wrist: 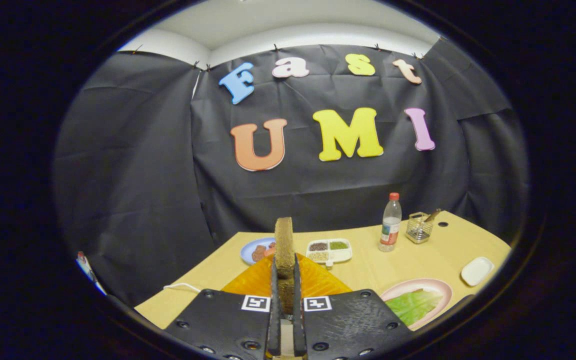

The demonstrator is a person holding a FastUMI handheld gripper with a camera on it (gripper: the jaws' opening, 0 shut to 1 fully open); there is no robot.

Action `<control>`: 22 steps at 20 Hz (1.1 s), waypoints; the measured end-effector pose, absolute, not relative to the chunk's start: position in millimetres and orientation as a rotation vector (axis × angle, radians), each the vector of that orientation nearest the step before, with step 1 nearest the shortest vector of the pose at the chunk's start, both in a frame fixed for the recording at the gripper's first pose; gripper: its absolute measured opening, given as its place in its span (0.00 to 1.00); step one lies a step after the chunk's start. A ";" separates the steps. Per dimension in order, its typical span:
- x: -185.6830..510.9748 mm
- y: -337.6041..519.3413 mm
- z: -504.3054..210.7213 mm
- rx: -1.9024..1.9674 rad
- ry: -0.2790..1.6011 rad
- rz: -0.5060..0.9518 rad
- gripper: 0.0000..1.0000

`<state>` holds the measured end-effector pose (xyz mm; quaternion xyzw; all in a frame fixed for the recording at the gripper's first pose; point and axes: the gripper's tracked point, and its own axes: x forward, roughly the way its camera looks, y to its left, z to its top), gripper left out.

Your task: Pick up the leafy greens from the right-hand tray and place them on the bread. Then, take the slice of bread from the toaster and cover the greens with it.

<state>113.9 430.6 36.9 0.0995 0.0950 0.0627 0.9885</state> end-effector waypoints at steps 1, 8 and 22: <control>108.4 424.8 44.9 0.211 0.177 0.135 0.10; 91.2 339.0 73.5 0.293 0.156 0.120 0.10; 85.0 242.2 -48.9 0.316 0.343 0.049 0.10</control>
